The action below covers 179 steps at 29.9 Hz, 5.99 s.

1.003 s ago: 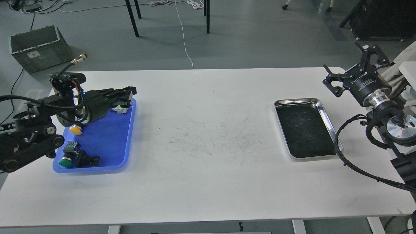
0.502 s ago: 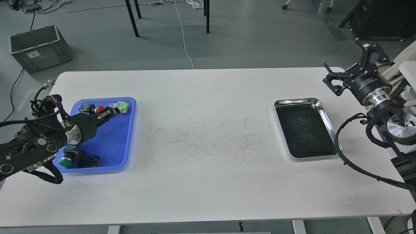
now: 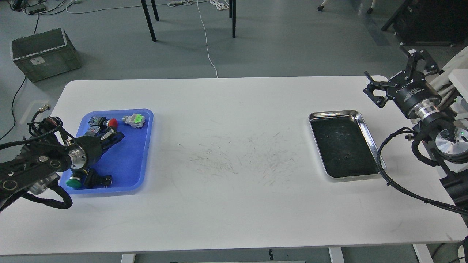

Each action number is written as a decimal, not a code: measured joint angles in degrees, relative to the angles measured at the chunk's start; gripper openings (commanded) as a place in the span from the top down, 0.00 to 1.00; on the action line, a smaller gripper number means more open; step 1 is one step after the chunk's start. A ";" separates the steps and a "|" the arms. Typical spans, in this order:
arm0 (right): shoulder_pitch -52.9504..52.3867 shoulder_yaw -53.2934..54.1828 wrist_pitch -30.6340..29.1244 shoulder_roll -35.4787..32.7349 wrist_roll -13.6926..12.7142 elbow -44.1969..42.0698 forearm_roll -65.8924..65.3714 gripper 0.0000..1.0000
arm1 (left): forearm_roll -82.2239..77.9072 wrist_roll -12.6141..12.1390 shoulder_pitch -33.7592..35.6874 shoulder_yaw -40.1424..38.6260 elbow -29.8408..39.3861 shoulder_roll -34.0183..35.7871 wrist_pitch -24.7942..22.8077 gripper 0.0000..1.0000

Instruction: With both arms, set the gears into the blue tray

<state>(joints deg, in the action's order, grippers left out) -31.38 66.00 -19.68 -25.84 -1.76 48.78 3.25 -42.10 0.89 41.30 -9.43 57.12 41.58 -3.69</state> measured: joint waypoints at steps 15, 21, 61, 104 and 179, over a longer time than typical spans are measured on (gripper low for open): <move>-0.03 -0.04 0.07 0.01 0.00 0.00 0.00 0.01 | -0.04 -0.97 0.59 -0.34 -2.28 -0.87 0.00 0.09; -0.28 -0.54 0.21 0.01 -0.10 0.08 0.00 0.01 | -0.01 -0.96 2.45 -2.23 -1.61 -0.44 -0.12 0.03; -21.82 -40.55 -0.14 -25.51 -5.31 14.77 -24.26 0.01 | 36.14 5.53 14.09 -34.21 -19.86 -23.61 -7.12 0.02; -25.66 -69.32 -0.12 -11.33 -9.13 12.61 -71.52 0.36 | 35.70 5.71 13.38 -33.29 -19.52 -21.24 -7.13 0.02; -30.70 -65.79 8.51 25.85 -6.88 4.81 -69.58 0.97 | 35.47 5.71 13.29 -33.26 -20.13 -20.87 -6.94 0.02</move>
<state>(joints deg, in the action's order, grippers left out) -62.08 0.21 -11.17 0.01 -8.64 53.59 -66.33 -6.62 6.60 54.59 -42.68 36.99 20.71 -10.64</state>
